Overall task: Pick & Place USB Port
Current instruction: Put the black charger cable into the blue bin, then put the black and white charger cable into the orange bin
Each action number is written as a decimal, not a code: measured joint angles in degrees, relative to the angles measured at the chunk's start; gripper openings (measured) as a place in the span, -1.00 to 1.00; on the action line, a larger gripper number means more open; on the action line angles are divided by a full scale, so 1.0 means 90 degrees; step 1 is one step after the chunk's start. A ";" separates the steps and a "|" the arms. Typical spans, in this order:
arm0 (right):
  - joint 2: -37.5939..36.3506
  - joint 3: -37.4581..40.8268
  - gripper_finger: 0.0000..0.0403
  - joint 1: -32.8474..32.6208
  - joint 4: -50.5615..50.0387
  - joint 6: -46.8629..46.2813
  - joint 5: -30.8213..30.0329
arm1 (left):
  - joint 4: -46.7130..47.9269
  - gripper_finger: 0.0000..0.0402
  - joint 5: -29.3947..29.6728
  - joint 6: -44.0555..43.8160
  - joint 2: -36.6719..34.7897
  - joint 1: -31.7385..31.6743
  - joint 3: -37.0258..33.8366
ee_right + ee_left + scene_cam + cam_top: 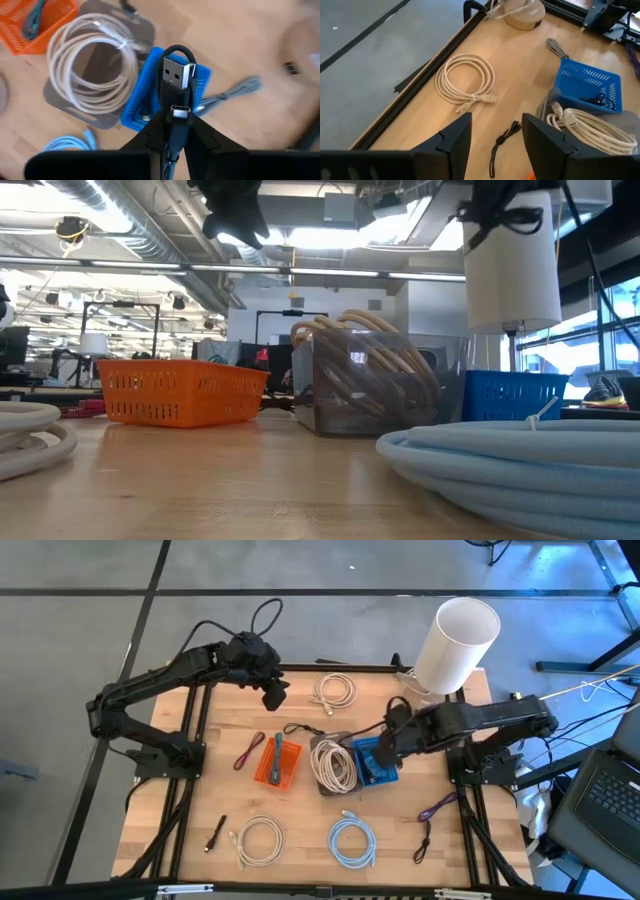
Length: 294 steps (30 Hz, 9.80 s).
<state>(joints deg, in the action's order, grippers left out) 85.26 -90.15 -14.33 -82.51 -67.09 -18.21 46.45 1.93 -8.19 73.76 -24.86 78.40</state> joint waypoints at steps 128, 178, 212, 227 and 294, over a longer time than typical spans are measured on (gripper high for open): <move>-0.2353 0.7345 -0.20 0.1933 0.5512 -0.4324 -0.0107 | 0.0523 -0.17 0.0659 0.0993 0.0012 0.0000 -0.0004; -0.1309 0.7422 -0.36 0.1985 0.7155 -0.2971 -0.0639 | 0.0533 -0.17 0.0681 0.0996 0.0012 0.0000 -0.0004; -0.1324 0.7409 -0.92 0.1985 0.7045 -0.2968 -0.0472 | 0.0530 -0.17 0.0681 0.0988 0.0013 0.0000 -0.0004; -0.1417 0.7409 -0.27 0.1985 0.7144 -0.2979 -0.0496 | 0.0524 -0.17 0.0683 0.0991 0.0015 0.0000 -0.0004; -0.3036 0.2014 -0.93 0.1109 0.5381 0.3018 -0.1846 | -0.2739 -0.17 -0.0939 0.0423 0.0148 0.0154 -0.0004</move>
<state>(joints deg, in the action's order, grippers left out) 57.93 -72.02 -4.35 -34.08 -39.92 -34.83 21.80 -6.52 -4.38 75.09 -23.48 78.37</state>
